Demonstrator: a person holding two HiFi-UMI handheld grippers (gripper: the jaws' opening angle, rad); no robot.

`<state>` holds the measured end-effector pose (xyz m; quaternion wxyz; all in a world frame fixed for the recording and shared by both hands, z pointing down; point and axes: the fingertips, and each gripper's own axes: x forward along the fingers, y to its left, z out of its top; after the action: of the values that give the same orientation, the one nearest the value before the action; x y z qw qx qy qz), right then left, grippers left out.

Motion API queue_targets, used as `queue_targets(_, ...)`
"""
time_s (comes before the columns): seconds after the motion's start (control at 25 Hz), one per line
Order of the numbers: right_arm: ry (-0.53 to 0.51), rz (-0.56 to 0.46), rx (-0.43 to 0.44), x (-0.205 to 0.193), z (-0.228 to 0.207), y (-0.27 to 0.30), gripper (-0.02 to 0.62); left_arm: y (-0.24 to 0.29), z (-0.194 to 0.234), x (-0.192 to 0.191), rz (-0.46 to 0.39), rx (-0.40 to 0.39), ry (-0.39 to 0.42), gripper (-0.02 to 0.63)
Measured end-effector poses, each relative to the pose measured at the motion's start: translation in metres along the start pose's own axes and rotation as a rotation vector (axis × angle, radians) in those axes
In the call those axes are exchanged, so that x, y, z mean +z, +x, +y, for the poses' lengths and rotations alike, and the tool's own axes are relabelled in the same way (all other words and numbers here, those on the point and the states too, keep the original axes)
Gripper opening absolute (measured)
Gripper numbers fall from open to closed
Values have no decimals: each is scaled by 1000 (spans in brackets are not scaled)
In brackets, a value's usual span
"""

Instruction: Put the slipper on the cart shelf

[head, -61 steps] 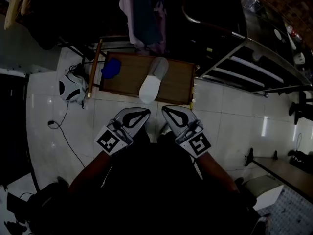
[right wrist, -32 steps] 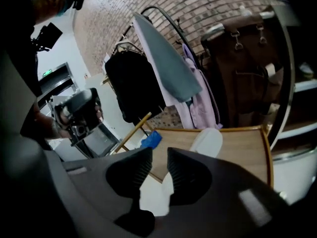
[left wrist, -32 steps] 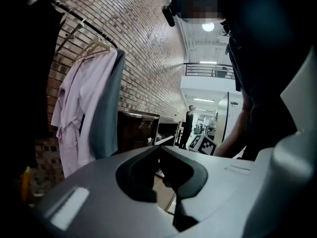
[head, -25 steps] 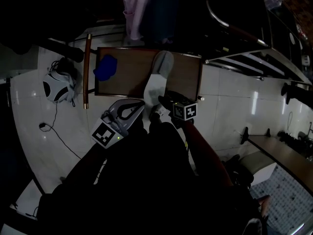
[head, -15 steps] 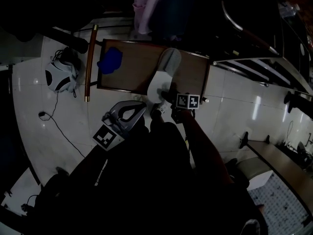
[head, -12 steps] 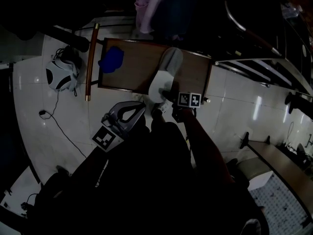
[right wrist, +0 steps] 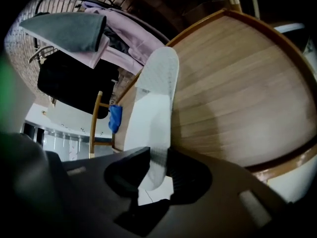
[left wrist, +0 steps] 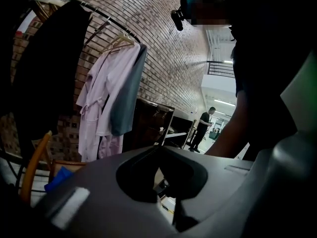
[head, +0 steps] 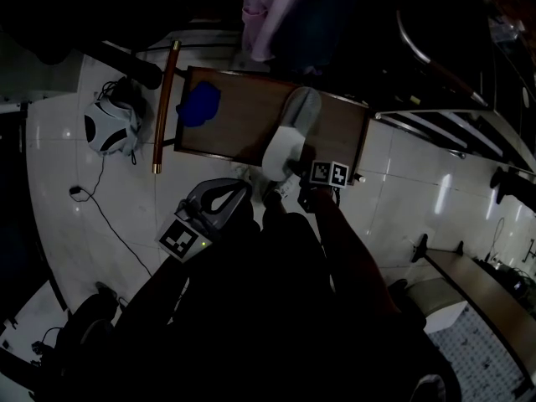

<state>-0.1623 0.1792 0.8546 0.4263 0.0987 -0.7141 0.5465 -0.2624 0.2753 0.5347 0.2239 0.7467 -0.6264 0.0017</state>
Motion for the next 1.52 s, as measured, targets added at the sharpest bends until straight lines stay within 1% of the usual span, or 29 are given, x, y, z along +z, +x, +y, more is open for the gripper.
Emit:
queue_targets(0.12,29,-34,37,4,7,-4,82,0,-1,0,5,-5,2,3)
queue_targets(0.2,19,-74,47,9,11,-12,59,1,-1,1,5,-11,6,3)
queue_targets(0.36,-27,-136,75,14,28,-37,37,5,-3,11,1,-31,21,3)
queue_targets(0.48,-56,-171,100,14,41,-61,35,12,-8,20,-9,-58,54,3)
queue_targets(0.64,-136,-236,117,15,58,-102,35,25,-17,39,-45,-97,94,3)
queue_targets(0.72,-180,-282,122,14,69,-128,35,29,-26,50,-46,-122,112,3)
queue_targets(0.8,-241,-321,126,12,81,-153,35,31,-37,60,-53,-153,149,3)
queue_targets(0.92,-377,-375,128,11,108,-190,35,36,-51,73,-71,-196,194,3)
queue_targets(1.0,-466,-430,134,14,129,-216,35,37,-58,83,-82,-208,195,3)
queue_targets(1.12,-604,-549,158,23,165,-255,35,39,-67,101,-90,-213,188,3)
queue_targets(1.28,-801,-693,161,36,217,-297,35,41,-67,121,-120,-220,209,3)
queue_targets(1.36,-859,-754,157,46,237,-315,35,43,-66,130,-134,-217,210,3)
queue_targets(1.44,-891,-803,152,56,256,-331,35,44,-63,142,-159,-209,214,3)
queue_targets(1.52,-928,-843,149,64,271,-345,35,45,-58,148,-182,-197,238,3)
